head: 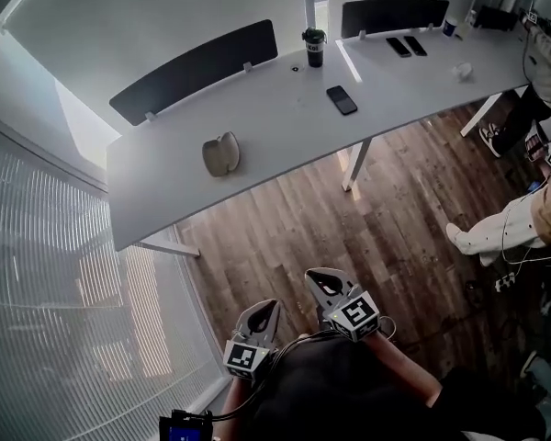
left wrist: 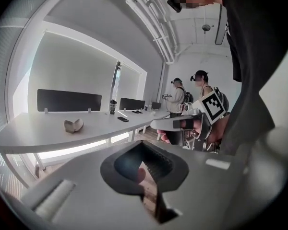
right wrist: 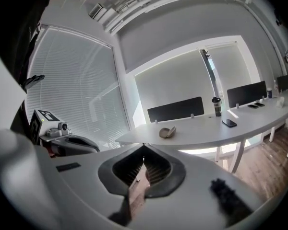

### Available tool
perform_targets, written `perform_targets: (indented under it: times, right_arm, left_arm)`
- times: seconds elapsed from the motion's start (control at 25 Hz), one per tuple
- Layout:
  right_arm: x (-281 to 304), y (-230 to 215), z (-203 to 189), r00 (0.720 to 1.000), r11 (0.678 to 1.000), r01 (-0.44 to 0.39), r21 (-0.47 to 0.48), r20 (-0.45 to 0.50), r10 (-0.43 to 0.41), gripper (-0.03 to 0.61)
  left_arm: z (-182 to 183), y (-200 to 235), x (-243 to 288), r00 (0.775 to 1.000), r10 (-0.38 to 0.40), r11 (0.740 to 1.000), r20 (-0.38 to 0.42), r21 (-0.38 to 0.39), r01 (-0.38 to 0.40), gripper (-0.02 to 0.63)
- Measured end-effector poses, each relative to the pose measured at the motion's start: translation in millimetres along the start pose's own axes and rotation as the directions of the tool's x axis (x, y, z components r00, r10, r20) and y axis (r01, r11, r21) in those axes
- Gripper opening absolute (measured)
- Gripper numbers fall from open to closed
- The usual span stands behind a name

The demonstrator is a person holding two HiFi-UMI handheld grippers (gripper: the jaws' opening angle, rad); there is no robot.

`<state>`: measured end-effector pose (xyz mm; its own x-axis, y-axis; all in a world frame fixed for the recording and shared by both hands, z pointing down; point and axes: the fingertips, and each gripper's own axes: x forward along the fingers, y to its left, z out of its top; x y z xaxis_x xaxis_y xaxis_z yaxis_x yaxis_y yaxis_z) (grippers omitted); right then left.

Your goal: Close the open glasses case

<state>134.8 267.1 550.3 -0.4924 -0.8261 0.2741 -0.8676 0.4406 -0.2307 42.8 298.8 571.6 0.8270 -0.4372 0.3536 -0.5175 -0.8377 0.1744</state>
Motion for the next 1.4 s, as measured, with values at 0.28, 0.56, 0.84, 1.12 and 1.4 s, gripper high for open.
perform_targets:
  times: [0.28, 0.56, 0.84, 1.12, 1.4]
  right_arm:
    - [-5.6, -49.8, 12.2, 1.0, 1.0, -0.021, -0.006, -0.015, 0.021, 0.005]
    - [-7.3, -87.6, 1.0, 1.0, 1.0, -0.008, 0.029, -0.028, 0.009, 0.005]
    - [-5.6, -118.4, 11.7, 0.998, 0.999, 0.039, -0.003, -0.044, -0.039, 0.005]
    - [-1.8, -120.1, 23.7, 0.995, 0.996, 0.079, -0.042, -0.05, -0.081, 0.005]
    - [5.1, -119.1, 18.1, 0.993, 0.994, 0.097, -0.041, -0.065, -0.099, 0.005]
  left_arm:
    - [22.6, 7.4, 53.5, 0.999, 0.031, 0.999, 0.012, 0.022, -0.031, 0.006]
    - [21.9, 7.6, 83.6, 0.999, 0.023, 1.0, -0.024, 0.002, -0.023, 0.006]
    - [35.0, 32.1, 106.7, 0.997, 0.069, 0.993, 0.033, -0.103, -0.065, 0.006]
    - [41.5, 44.6, 130.7, 0.992, 0.059, 0.993, 0.114, -0.107, -0.047, 0.006]
    - [57.7, 41.5, 141.1, 0.992, 0.018, 0.991, 0.125, -0.132, -0.002, 0.006]
